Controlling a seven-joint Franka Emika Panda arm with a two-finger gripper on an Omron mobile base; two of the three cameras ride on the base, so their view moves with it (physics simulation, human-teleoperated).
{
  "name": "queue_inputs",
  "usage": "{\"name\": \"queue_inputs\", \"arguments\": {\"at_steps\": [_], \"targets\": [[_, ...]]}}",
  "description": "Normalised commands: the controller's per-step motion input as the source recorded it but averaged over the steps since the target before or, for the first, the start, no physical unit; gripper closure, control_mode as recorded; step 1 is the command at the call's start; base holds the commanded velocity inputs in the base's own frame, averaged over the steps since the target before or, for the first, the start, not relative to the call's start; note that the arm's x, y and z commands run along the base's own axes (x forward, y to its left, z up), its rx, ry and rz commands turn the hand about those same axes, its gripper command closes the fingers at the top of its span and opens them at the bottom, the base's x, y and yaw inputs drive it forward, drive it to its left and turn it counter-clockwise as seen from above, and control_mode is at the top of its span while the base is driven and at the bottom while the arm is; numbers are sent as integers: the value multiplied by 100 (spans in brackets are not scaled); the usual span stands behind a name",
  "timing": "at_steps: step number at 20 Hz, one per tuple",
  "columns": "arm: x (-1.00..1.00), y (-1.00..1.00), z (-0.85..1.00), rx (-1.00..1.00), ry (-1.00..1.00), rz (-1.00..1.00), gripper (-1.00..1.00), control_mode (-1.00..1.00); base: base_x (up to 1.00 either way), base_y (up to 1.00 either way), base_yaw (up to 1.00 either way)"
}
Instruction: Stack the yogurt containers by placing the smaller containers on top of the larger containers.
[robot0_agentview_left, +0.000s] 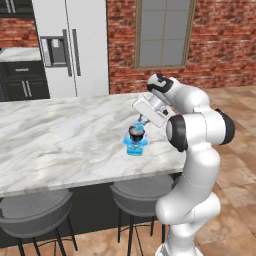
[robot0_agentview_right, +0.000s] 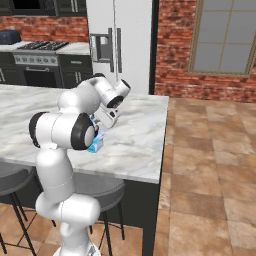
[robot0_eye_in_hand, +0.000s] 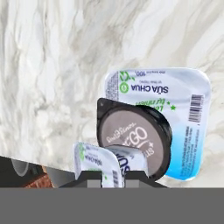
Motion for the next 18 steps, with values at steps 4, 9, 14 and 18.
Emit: {"name": "queue_inputs", "arguments": {"at_steps": [4, 9, 14, 18], "targets": [[7, 0, -2, 0, 0, 0, 100, -100, 0, 0, 0], [4, 0, -3, 0, 0, 0, 100, -100, 0, 0, 0], [1, 0, -3, 0, 0, 0, 100, -100, 0, 0, 0], [0, 0, -3, 0, 0, 0, 100, -100, 0, 0, 0]]}}
